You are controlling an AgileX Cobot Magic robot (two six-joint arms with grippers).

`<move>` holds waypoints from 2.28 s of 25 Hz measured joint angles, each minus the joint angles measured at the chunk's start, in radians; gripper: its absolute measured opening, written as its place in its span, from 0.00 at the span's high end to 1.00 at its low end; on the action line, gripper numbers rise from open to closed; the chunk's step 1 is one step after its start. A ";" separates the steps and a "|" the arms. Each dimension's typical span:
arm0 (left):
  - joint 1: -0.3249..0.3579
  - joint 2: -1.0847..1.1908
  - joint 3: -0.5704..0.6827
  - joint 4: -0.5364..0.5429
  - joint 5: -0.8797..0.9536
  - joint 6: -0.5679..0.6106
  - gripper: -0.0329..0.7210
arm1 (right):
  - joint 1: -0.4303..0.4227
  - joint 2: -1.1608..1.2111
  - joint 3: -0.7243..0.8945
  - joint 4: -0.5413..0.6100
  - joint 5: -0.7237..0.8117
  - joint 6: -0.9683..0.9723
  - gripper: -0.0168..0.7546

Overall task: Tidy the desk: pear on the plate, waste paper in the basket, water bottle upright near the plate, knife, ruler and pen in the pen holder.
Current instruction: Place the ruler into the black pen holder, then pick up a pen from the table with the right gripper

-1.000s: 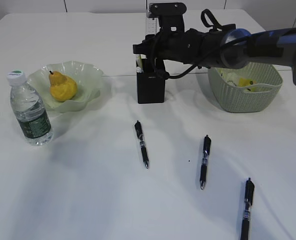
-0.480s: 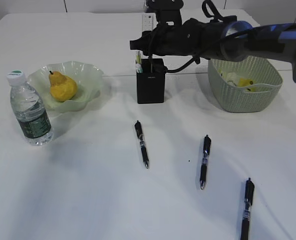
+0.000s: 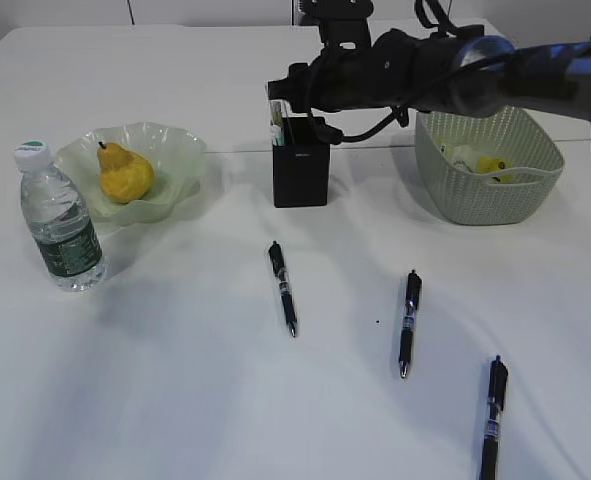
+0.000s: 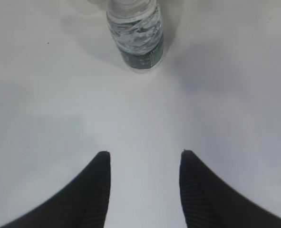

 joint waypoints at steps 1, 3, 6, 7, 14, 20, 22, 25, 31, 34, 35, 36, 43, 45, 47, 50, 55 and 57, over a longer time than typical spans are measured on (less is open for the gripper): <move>0.000 0.000 0.000 0.000 0.000 0.000 0.52 | -0.002 0.000 0.000 0.000 0.005 0.000 0.45; 0.000 0.000 0.000 0.000 0.000 0.000 0.52 | -0.006 0.000 0.000 -0.005 0.030 0.000 0.45; 0.000 0.000 0.000 0.000 0.000 0.000 0.52 | -0.006 -0.019 0.000 -0.031 0.074 0.000 0.45; 0.000 0.000 0.000 0.000 0.000 0.000 0.52 | -0.006 -0.027 0.000 -0.036 0.085 0.000 0.45; 0.000 0.000 0.000 0.000 0.003 0.000 0.52 | -0.006 -0.085 -0.002 -0.105 0.264 0.000 0.45; 0.000 0.000 0.000 0.008 0.002 0.000 0.52 | -0.006 -0.133 -0.002 -0.171 0.447 0.000 0.45; 0.000 0.000 0.000 0.014 0.003 0.000 0.52 | -0.006 -0.153 -0.007 -0.198 0.503 0.000 0.45; 0.000 0.000 0.000 0.024 0.005 0.000 0.52 | -0.006 -0.179 -0.024 -0.244 0.599 0.000 0.45; 0.000 0.000 0.000 0.026 0.005 0.000 0.52 | -0.006 -0.202 -0.095 -0.341 0.897 0.076 0.45; 0.000 0.000 0.000 0.028 0.005 0.000 0.52 | -0.006 -0.204 -0.129 -0.386 1.046 0.151 0.45; 0.000 0.000 0.000 0.028 0.005 0.000 0.52 | -0.006 -0.206 -0.137 -0.402 1.065 0.185 0.45; 0.000 0.000 0.000 0.030 0.005 0.000 0.52 | -0.006 -0.206 -0.141 -0.425 1.076 0.220 0.45; 0.000 0.000 0.000 0.034 0.005 0.000 0.52 | -0.006 -0.217 -0.141 -0.460 1.091 0.396 0.45; 0.000 0.000 0.000 0.035 0.005 0.000 0.52 | -0.006 -0.221 -0.141 -0.460 1.091 0.416 0.45; 0.000 0.000 0.000 0.035 0.005 0.000 0.52 | -0.006 -0.235 -0.127 -0.460 1.091 0.426 0.45; 0.000 0.000 0.000 0.035 0.003 0.000 0.52 | -0.006 -0.268 -0.067 -0.460 1.091 0.431 0.45; 0.000 0.000 0.000 0.035 0.001 0.000 0.52 | -0.006 -0.366 0.106 -0.460 1.091 0.453 0.45; 0.000 0.000 0.000 0.035 0.001 0.000 0.52 | -0.006 -0.408 0.177 -0.460 1.091 0.472 0.45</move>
